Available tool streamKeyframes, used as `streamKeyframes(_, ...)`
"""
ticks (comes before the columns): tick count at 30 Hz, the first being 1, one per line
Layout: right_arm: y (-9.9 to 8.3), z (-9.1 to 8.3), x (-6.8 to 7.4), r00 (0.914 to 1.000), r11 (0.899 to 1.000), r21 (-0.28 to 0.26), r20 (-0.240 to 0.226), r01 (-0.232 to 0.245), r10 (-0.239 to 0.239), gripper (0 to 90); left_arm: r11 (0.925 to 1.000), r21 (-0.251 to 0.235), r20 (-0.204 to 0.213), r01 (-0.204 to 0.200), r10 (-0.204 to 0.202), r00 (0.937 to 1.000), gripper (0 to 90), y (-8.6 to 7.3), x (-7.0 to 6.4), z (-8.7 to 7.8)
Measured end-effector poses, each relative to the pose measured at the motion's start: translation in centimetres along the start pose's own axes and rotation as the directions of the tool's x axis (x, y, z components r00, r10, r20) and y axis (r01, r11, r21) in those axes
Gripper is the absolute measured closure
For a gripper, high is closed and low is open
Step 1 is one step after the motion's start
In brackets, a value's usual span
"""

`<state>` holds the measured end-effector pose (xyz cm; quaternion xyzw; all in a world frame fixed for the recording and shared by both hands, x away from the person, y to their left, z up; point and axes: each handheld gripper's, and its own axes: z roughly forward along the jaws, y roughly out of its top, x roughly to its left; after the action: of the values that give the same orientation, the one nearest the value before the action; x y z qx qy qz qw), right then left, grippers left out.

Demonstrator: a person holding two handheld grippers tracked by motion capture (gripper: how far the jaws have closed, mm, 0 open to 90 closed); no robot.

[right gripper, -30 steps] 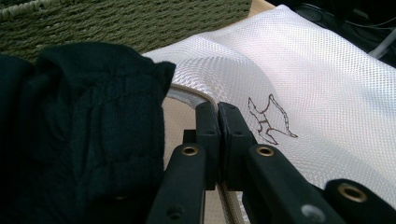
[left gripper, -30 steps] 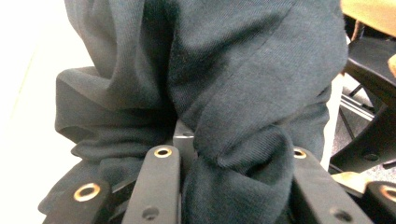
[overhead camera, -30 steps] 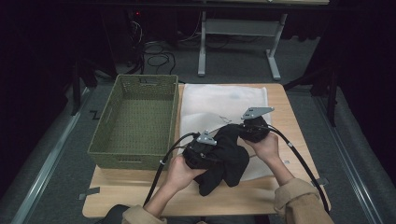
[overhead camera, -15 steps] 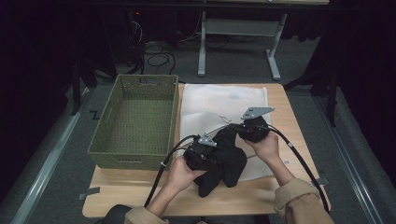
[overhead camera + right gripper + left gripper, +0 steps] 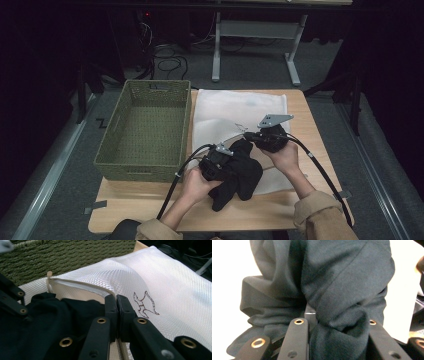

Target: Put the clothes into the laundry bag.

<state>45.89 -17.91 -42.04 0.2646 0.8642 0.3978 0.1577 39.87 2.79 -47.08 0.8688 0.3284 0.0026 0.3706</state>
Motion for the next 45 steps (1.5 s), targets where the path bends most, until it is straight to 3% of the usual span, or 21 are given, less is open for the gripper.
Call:
streamKeyframes(5, 0.0, -0.1, 0.1, 0.9998, 1.0, -0.001, -0.002, 0.02, -0.02, 88.9, 0.9995, 0.0, -0.012, 0.031, -0.031, 0.9994, 69.9, 0.4, 0.3, 0.5)
streamKeyframes(19, 0.0, -0.2, 0.2, 0.9997, 1.0, -0.01, -0.008, 0.024, -0.024, 88.9, 0.9989, -0.028, -0.044, 0.039, -0.04, 0.9982, 69.8, 2.0, -0.1, -0.6)
streamKeyframes(25, 0.1, -0.4, 0.4, 0.9994, 0.999, -0.013, -0.01, 0.032, -0.033, 88.9, 0.9957, -0.018, -0.072, 0.09, -0.092, 0.9932, 69.8, 2.6, 0.7, 0.4)
streamKeyframes(28, 0.1, -0.4, 0.5, 0.9993, 0.999, -0.016, -0.012, 0.036, -0.036, 88.9, 0.9927, -0.038, -0.074, 0.114, -0.117, 0.9904, 69.7, 2.8, 0.9, 0.5)
streamKeyframes(34, 0.2, -0.8, 0.5, 0.9994, 0.999, -0.024, -0.012, 0.033, -0.033, 88.9, 0.9914, -0.055, -0.086, 0.119, -0.124, 0.9886, 69.7, 3.0, 1.0, 0.6)
streamKeyframes(45, 0.2, -0.7, 0.6, 0.9992, 0.999, -0.026, -0.017, 0.035, -0.036, 88.9, 0.9832, -0.103, -0.148, 0.151, -0.165, 0.9752, 68.6, 3.1, 1.9, 1.4)
